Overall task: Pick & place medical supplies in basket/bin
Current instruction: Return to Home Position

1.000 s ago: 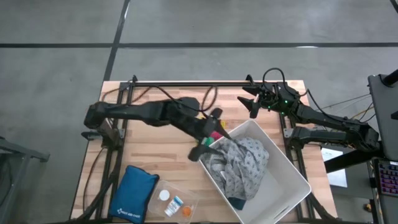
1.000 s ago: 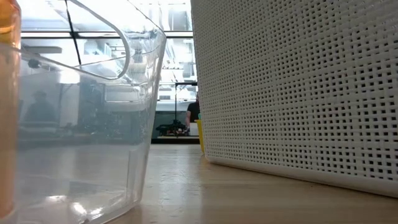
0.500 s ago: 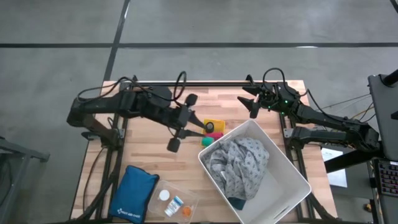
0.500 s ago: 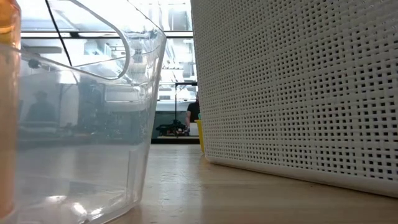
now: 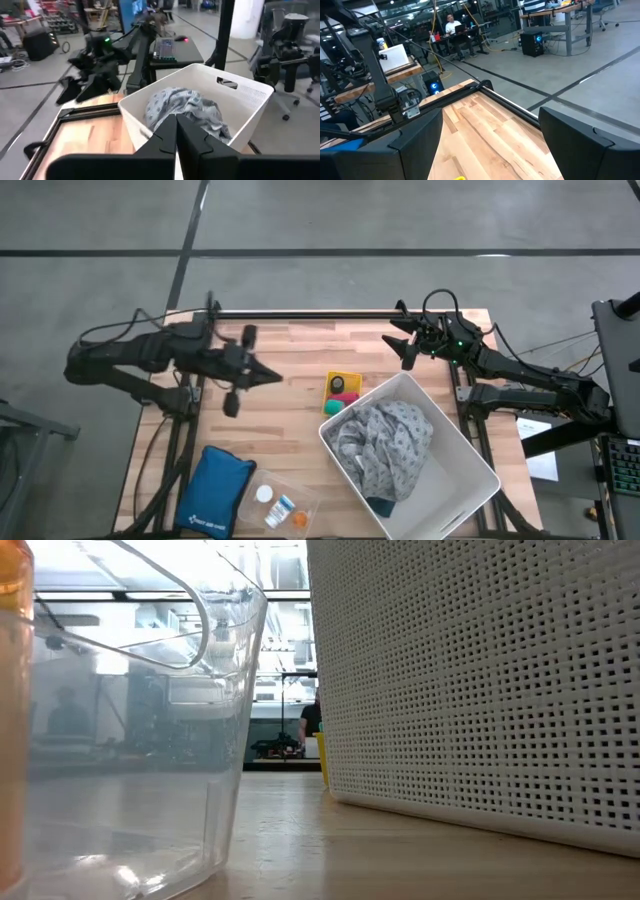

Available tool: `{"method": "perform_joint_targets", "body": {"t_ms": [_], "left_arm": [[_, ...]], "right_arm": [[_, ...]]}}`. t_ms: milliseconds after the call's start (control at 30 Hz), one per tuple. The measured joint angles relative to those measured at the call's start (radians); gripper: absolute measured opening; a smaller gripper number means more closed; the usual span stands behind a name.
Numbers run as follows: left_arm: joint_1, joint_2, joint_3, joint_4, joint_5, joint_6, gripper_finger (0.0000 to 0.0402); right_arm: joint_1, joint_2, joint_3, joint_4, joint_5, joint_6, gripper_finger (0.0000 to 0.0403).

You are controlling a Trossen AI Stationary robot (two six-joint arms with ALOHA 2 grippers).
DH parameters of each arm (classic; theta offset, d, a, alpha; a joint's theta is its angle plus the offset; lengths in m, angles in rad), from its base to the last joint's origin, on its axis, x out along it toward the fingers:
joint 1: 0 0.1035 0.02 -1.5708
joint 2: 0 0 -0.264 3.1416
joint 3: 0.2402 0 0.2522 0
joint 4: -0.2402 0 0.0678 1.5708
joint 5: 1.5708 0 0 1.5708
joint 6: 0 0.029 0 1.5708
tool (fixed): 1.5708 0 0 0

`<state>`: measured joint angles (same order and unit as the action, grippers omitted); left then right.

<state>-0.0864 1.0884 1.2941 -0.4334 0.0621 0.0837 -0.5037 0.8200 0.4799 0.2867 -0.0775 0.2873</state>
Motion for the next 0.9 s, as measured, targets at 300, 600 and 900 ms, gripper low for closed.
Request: {"method": "perform_joint_targets", "body": {"t_ms": [300, 600, 900], "left_arm": [[0.000, -0.371, -0.361, 0.100, -0.011, -0.025, 0.0002], [0.000, -0.674, -0.621, 0.236, -0.023, -0.166, 0.0001], [0.000, -0.939, -0.937, 0.499, -0.037, -0.194, 0.0001]], "right_arm": [[0.000, 0.000, 0.000, 0.000, 0.000, 0.000, 0.0325], [0.000, 0.000, 0.000, 0.000, 0.000, 0.000, 0.0325], [0.000, 0.000, 0.000, 0.000, 0.000, 0.000, 0.0325]]}}
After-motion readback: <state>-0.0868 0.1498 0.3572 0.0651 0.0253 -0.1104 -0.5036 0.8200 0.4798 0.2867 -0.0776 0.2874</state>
